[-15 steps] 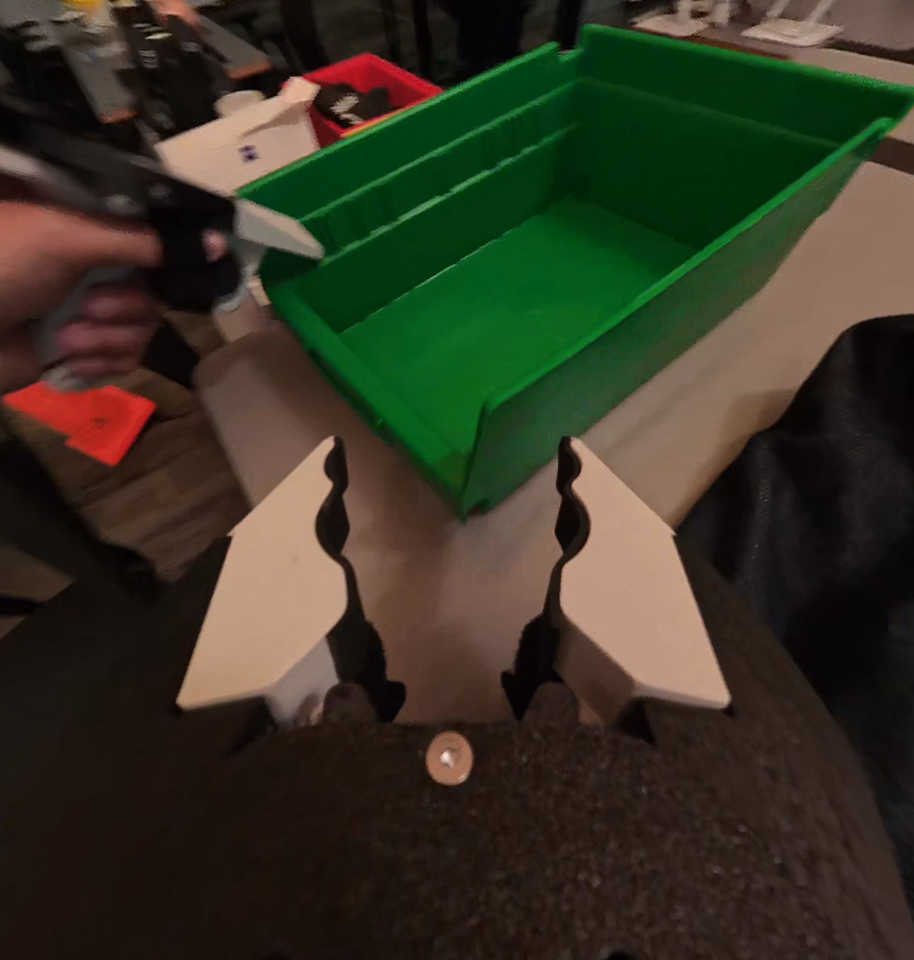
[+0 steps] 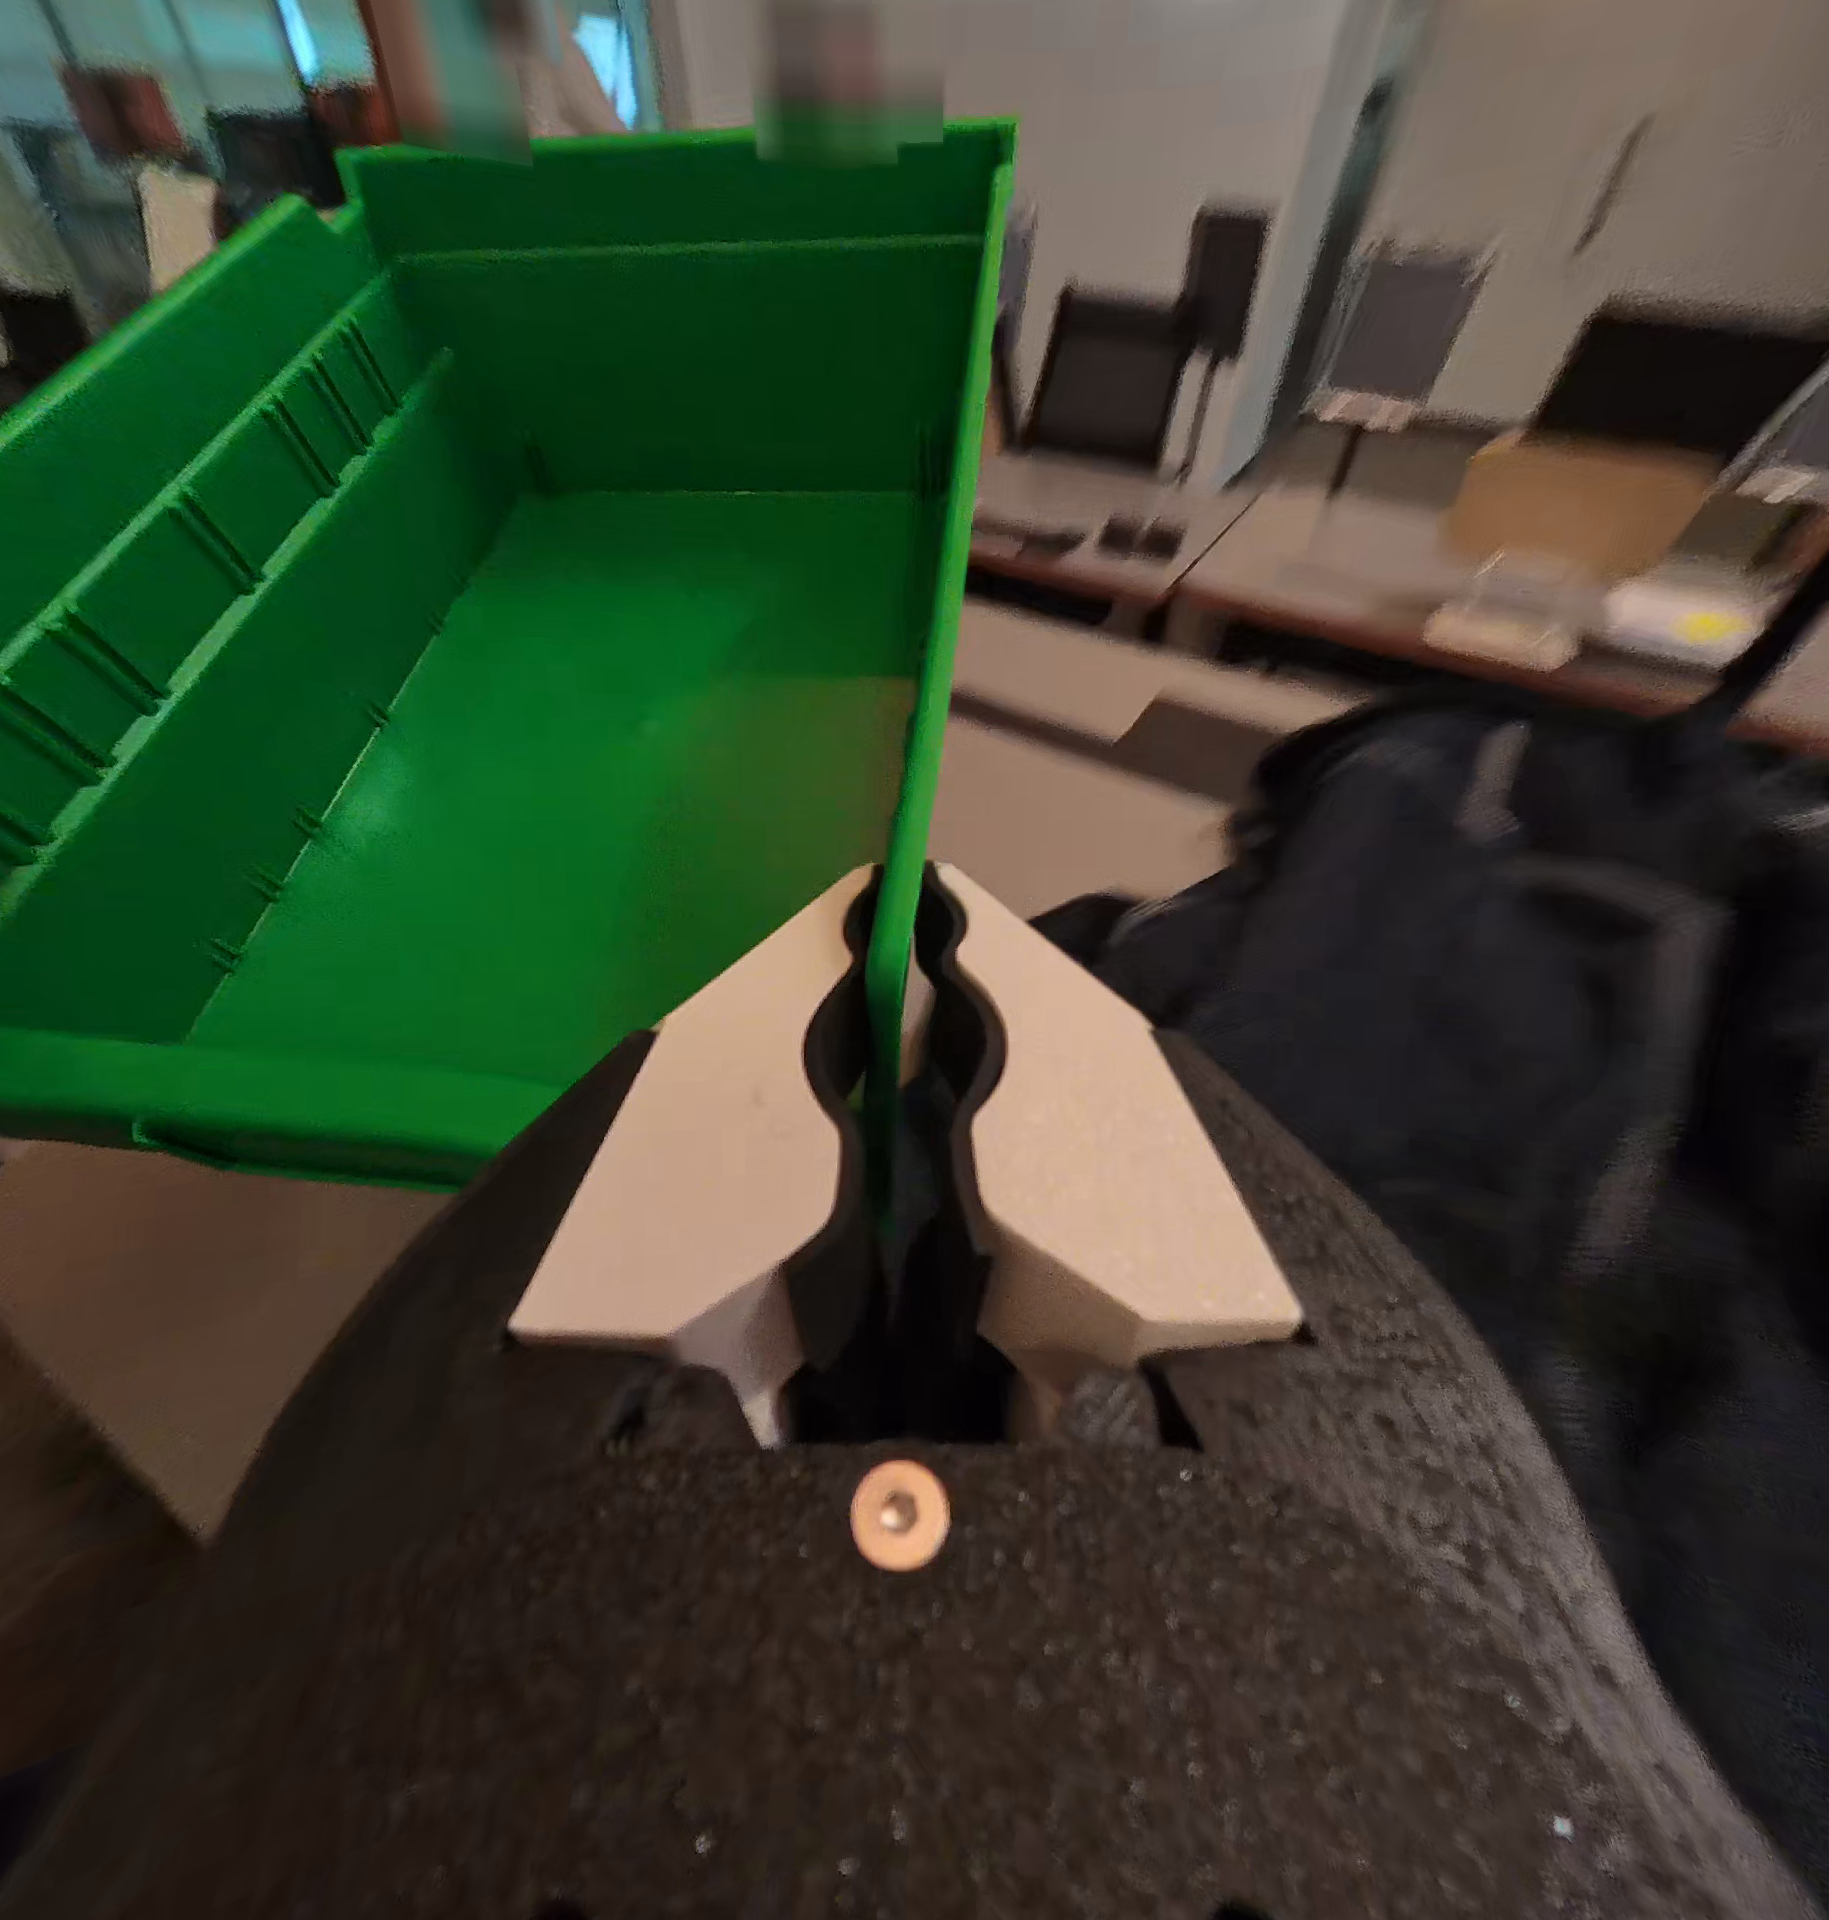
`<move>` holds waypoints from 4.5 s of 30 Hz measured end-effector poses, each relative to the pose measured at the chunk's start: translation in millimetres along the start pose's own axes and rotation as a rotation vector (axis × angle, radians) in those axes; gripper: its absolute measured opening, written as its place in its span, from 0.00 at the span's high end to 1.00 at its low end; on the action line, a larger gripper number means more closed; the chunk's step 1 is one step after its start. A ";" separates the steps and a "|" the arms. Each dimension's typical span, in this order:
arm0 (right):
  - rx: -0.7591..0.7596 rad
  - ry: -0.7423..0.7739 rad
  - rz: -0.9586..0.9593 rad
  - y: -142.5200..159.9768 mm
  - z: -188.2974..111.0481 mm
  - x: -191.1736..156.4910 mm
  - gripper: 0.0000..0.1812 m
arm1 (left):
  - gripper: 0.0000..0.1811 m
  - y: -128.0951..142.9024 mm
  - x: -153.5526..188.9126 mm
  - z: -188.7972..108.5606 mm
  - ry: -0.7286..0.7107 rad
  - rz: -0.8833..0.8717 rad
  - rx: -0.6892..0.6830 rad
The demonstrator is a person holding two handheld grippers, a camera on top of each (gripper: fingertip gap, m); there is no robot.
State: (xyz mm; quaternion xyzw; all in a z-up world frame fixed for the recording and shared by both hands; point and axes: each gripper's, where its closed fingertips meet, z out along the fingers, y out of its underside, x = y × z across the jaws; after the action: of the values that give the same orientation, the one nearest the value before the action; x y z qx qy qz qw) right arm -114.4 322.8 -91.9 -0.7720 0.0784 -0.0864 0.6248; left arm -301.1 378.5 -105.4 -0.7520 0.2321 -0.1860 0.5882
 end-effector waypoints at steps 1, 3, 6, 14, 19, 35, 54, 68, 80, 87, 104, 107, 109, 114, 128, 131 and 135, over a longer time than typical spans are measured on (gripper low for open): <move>0.050 0.045 -0.018 -21.9 -17.5 21.5 0.98 | 0.96 -17.9 22.3 -1.9 0.050 -0.019 0.054; 0.131 0.134 -0.017 -61.2 -60.0 74.2 0.97 | 0.94 -45.2 83.1 -7.5 0.220 -0.025 0.116; 0.159 0.282 -0.078 -100.5 -139.4 162.0 0.97 | 0.84 -64.6 195.0 -35.9 0.595 -0.037 0.131; -0.104 0.881 -0.571 -133.4 -398.9 352.3 0.98 | 0.75 -16.8 383.9 -82.7 1.075 -0.142 -0.100; -0.191 1.105 -0.493 -98.2 -536.5 455.0 0.98 | 0.70 53.3 534.4 -73.3 1.141 0.035 -0.312; -0.106 0.969 0.044 84.4 -628.9 687.2 0.98 | 0.90 157.2 715.4 -21.0 0.565 0.162 -0.425; -0.249 0.419 0.438 248.4 -432.4 700.9 0.98 | 0.96 141.9 543.3 -131.5 0.443 -0.074 -0.451; -0.199 0.281 0.344 254.6 -385.3 662.9 0.96 | 0.97 71.6 457.3 -208.2 0.419 -0.356 -0.312; 0.007 0.396 0.237 159.6 -410.7 577.3 0.73 | 0.96 29.4 189.2 -145.9 0.108 -0.331 -0.203; -0.001 0.168 0.283 134.9 -333.7 406.0 0.73 | 0.95 74.8 17.9 -39.7 0.012 -0.290 -0.286; -0.134 0.088 0.124 90.4 -178.4 182.6 0.72 | 0.93 116.5 -99.1 111.4 0.262 -0.249 -0.390; -0.145 0.107 0.155 93.1 -172.1 188.1 0.71 | 0.79 102.5 -101.2 101.0 0.292 -0.325 -0.360; -0.132 0.112 0.200 91.0 -172.4 194.8 0.70 | 0.76 85.7 -109.3 84.5 0.248 -0.337 -0.292; -0.153 0.160 0.213 104.6 -181.3 217.8 0.68 | 0.75 57.8 -82.7 37.0 0.246 -0.271 -0.206; -0.289 0.044 0.276 157.6 -193.5 245.2 0.59 | 0.75 22.5 172.6 5.0 0.787 -0.231 -0.256; -0.309 0.034 0.230 166.4 -191.6 244.6 0.57 | 0.75 34.5 212.9 0.3 0.824 -0.173 -0.303; -0.337 -0.007 0.158 170.7 -179.6 237.5 0.56 | 0.75 56.3 248.6 -1.9 0.832 -0.123 -0.372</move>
State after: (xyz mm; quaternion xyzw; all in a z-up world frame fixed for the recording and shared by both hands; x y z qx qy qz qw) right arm 72.9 62.2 -213.8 -0.8575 0.1499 -0.0198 0.4918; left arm -104.9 224.4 -157.9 -0.7185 0.4331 -0.4619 0.2877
